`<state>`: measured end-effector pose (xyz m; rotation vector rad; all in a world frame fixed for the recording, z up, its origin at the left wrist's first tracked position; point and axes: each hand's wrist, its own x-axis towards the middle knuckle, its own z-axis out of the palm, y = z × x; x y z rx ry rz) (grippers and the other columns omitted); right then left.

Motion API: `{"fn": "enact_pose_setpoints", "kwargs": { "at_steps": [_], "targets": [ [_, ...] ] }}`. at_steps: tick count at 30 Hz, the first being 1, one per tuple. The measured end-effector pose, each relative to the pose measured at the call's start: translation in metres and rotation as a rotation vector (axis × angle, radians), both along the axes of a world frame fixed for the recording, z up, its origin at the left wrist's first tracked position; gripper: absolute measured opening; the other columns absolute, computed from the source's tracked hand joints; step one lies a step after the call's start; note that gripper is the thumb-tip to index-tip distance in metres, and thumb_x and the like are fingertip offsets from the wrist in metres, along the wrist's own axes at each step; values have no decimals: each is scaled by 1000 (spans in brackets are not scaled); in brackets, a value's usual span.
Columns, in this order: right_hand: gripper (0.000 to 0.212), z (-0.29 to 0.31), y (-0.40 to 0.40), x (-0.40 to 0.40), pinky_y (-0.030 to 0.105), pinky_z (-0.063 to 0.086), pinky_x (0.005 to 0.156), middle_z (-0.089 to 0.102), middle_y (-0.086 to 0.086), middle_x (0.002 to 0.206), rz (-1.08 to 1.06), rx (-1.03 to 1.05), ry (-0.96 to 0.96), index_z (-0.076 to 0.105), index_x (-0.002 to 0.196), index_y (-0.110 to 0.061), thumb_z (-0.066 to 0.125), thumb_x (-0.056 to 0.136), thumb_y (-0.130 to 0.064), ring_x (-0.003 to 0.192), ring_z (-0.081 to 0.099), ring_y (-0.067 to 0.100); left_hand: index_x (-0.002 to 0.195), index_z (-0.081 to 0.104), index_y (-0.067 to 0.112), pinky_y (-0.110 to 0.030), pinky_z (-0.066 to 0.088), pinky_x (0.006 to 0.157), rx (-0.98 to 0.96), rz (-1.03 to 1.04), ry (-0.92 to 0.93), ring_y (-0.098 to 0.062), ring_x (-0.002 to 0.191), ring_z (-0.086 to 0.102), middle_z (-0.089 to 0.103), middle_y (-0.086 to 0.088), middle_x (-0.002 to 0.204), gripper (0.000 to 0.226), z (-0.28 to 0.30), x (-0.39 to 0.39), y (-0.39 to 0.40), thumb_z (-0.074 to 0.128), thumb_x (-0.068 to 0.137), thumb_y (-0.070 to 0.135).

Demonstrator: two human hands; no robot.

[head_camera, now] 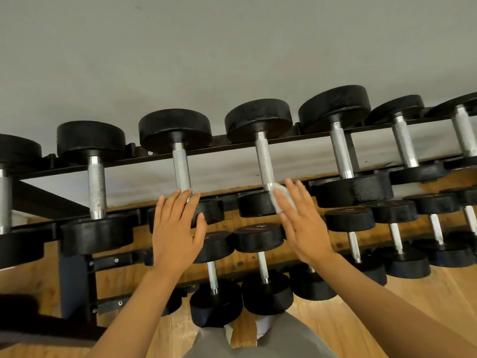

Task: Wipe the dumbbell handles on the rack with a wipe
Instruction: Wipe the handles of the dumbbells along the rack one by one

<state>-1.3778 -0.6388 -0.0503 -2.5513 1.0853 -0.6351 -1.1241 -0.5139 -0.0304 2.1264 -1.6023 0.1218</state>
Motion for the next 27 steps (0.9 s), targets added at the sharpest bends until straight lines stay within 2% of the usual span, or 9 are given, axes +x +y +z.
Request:
{"fn": "enact_pose_setpoints", "kwargs": {
  "at_steps": [3, 5, 7, 11, 15, 18, 20, 24, 27],
  "targets": [
    [52, -4, 0, -16, 32, 29, 114, 0, -15, 163, -81, 320, -256, 9, 154, -38, 22, 104, -40, 150, 6, 11, 134, 58, 9, -41, 12, 123, 5, -6, 2, -27, 134, 44, 58, -11, 135, 47, 0, 2, 1, 40, 97, 31],
    [53, -5, 1, -15, 35, 23, 118, 0, -12, 164, -64, 336, -251, 10, 155, -30, 22, 104, -40, 151, 3, 12, 134, 58, 9, -44, 14, 123, 5, -7, 1, -27, 134, 44, 58, -10, 135, 47, -1, 3, 1, 40, 97, 31],
    [52, -1, 2, -3, 39, 16, 120, 5, -6, 164, -51, 227, -166, 14, 155, -30, 22, 105, -38, 151, 0, 20, 134, 58, 9, -45, 15, 123, 5, -6, 4, -27, 134, 45, 58, -10, 135, 47, -2, 2, 2, 40, 97, 31],
    [47, 16, 4, 32, 54, 21, 117, 28, 2, 158, 43, -158, 133, 40, 148, -24, 33, 103, -34, 147, 13, 38, 134, 58, 9, -44, 14, 123, 6, 0, 15, -27, 134, 45, 58, -10, 136, 47, -2, 2, 1, 39, 97, 32],
    [50, 13, 4, 47, 52, 12, 120, 23, 4, 161, 255, -350, 439, 42, 147, -21, 44, 100, -35, 149, 7, 37, 134, 58, 9, -42, 13, 123, 9, -1, 21, -27, 135, 44, 58, -10, 136, 48, -1, 1, 1, 40, 97, 32],
    [48, 15, -7, 27, 49, 15, 121, 24, 7, 160, 284, -343, 354, 35, 150, -19, 31, 104, -32, 149, 10, 32, 134, 57, 9, -41, 12, 123, 19, -13, 27, -26, 135, 44, 57, -9, 136, 47, 0, 2, 1, 40, 97, 32],
    [48, 13, -14, 6, 52, 19, 119, 22, 6, 161, 231, -224, 215, 30, 152, -18, 26, 106, -31, 150, 12, 30, 135, 57, 10, -40, 11, 124, 27, -16, 25, -25, 135, 43, 57, -9, 136, 47, 0, 2, 2, 40, 97, 32],
    [49, 0, -18, -17, 57, 29, 114, 5, -11, 163, 153, 52, -42, 14, 155, -31, 21, 107, -37, 151, 4, 22, 135, 57, 10, -42, 11, 124, 49, 3, 19, -26, 136, 43, 57, -9, 137, 47, 1, 2, 2, 38, 98, 33],
    [49, -5, -13, -9, 61, 25, 114, 8, -5, 164, 104, 7, -70, 14, 155, -27, 21, 107, -32, 151, 5, 28, 135, 57, 10, -44, 13, 123, 72, 24, 11, -25, 136, 41, 56, -9, 138, 48, 2, -1, 2, 36, 99, 33]
  ]
}}
